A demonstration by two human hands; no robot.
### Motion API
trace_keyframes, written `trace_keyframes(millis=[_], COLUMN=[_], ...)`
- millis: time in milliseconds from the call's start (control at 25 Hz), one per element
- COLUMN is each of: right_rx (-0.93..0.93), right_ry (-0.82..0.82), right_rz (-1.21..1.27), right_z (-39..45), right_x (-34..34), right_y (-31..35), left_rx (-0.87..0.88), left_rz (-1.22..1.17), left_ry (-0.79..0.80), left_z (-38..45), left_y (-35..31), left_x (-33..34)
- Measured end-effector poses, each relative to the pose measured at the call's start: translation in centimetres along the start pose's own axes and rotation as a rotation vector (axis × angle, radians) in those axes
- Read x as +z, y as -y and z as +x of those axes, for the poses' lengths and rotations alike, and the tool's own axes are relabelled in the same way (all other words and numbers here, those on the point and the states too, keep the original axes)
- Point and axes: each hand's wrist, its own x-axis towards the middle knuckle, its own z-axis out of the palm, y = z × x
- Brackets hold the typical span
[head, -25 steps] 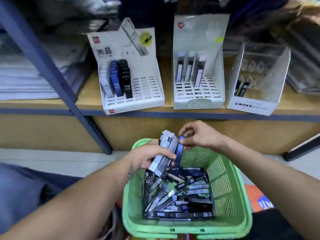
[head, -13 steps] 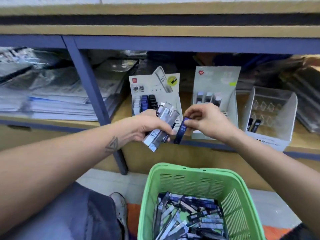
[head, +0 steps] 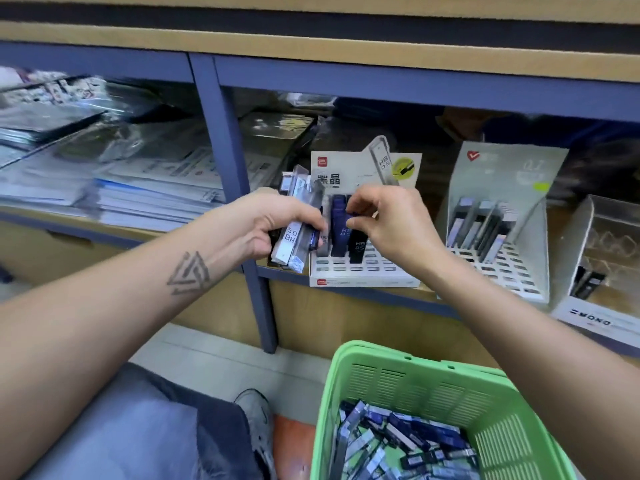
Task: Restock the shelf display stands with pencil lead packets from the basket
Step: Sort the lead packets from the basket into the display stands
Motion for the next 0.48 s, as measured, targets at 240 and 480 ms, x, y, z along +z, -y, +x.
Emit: trace_keyframes(millis=[240,480], right_rx=[-0.003,-0.107], right_ry=[0.097,0.129], right_rz=[-0.064,-0.334], right_z=[0.5,1.5], right_x=[0.6,1.2], right_y=[0.1,0.0], left_rx=[-0.047,-0.029], left_rz=[0.005,-0.065], left_ry=[0.01,0.05], left_z=[0.4,0.0], left_y=[2.3,2.2], left_x=[-1.0,-1.0])
